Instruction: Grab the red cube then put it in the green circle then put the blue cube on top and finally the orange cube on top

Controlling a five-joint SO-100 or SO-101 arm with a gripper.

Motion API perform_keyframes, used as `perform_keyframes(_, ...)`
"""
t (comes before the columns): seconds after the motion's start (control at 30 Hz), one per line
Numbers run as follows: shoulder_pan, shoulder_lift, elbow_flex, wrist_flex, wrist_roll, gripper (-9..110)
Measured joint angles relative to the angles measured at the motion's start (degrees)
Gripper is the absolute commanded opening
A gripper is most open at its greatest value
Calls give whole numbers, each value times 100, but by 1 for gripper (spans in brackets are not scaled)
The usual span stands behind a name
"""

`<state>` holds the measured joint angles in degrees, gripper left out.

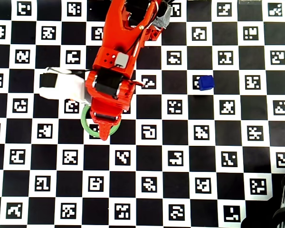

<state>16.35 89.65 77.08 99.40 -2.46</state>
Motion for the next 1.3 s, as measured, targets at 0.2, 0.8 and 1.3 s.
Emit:
perform_keyframes(0.2, -633, 369, 141, 26, 879, 46)
perform_keyframes(0.8, -4254, 1178, 1345, -211, 3103, 46)
perform_keyframes(1.3, -5897, 1459, 1477, -694, 4772, 47)
